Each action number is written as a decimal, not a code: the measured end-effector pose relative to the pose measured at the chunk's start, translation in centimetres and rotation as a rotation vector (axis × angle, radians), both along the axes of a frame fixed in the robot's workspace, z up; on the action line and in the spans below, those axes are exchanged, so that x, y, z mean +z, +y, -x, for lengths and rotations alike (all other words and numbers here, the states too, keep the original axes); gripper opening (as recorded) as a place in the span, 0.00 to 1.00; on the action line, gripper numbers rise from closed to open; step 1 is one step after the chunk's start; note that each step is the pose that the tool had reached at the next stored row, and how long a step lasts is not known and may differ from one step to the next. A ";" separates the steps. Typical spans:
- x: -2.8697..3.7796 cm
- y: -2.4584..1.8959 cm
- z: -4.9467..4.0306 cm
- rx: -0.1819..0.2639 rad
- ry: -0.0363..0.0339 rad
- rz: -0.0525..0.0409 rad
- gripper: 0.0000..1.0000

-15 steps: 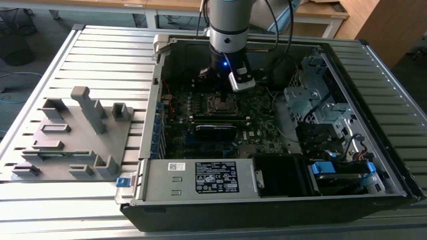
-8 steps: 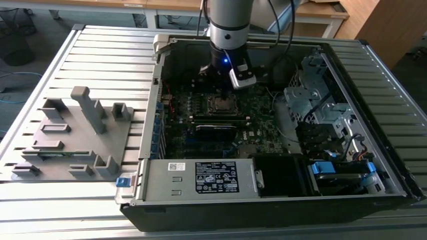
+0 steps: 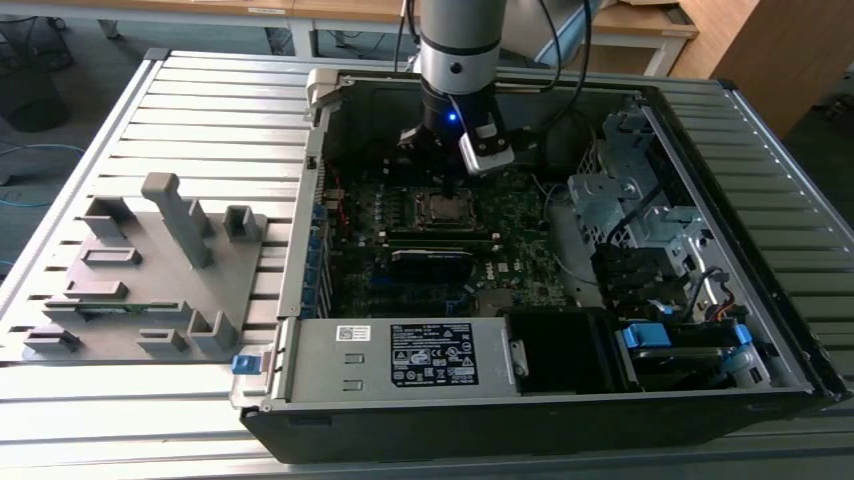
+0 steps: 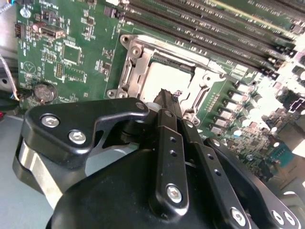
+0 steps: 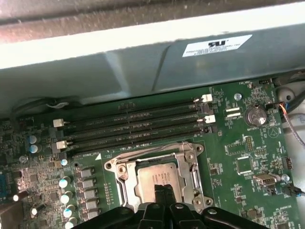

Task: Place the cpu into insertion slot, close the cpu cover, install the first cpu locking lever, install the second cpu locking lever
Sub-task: 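Install the first cpu locking lever, then install the second cpu locking lever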

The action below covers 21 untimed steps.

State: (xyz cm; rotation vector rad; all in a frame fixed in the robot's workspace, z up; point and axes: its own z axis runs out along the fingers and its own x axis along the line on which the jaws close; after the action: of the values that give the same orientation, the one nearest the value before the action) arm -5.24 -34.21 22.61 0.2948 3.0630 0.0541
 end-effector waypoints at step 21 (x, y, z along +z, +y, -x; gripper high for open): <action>0.35 0.00 0.00 0.000 0.0000 0.0092 0.10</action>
State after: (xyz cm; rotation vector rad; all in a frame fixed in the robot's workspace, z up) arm -5.25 -34.21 22.97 0.2945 3.0624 0.0400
